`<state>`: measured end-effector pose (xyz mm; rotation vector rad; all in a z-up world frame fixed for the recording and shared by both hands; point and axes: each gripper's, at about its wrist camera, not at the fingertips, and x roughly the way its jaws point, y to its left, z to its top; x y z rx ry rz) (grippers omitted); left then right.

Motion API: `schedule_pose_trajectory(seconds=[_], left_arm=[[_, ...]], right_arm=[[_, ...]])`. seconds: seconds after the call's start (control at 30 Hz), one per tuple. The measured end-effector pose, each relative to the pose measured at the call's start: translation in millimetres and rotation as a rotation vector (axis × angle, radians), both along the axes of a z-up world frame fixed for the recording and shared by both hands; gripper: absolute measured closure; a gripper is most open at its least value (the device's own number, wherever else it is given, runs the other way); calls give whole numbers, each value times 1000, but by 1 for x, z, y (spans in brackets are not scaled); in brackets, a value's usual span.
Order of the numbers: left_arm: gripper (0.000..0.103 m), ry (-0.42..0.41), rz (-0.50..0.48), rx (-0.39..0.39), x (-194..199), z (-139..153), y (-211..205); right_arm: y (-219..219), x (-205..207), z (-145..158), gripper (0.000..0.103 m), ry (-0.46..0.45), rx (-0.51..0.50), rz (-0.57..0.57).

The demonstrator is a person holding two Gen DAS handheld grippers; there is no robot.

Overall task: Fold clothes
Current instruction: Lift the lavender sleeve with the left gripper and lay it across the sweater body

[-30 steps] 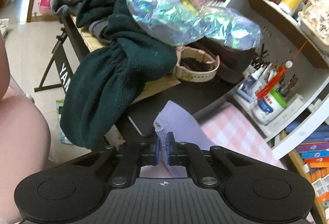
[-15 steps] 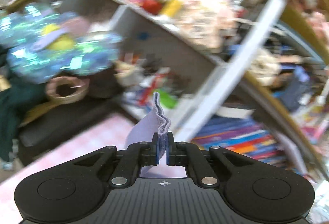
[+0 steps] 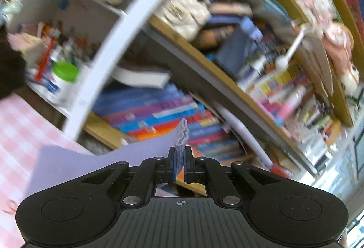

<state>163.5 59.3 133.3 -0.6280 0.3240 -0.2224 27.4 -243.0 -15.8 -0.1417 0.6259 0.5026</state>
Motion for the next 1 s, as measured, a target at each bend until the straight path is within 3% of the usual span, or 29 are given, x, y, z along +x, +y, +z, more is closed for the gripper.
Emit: schedule_pose_trajectory(seconds=[0.33,0.57,0.6,0.63,0.8,0.9,1.0], left_arm=[[99,77,-161,-9,30,-32,-87],[95,215,-219,-15,43,-78,-124],[91,245,-224,-14,44,-83,-128],[80,261,-232,-12,43,-84,-129],[38,250,-256,-1,27,-69,-117],[30,196,-258,22,8,-55,-94],[21,151,-229,113,-20,-49,-63]], right_arm=[[-5,3,1,0,22,38,4],[-5,2,0,0,29,45,7],[-5,3,0,0,30,46,7],[-6,3,0,0,30,47,8],[-7,4,0,0,35,62,9],[-7,3,0,0,36,63,8],[-6,4,0,0,36,60,9]])
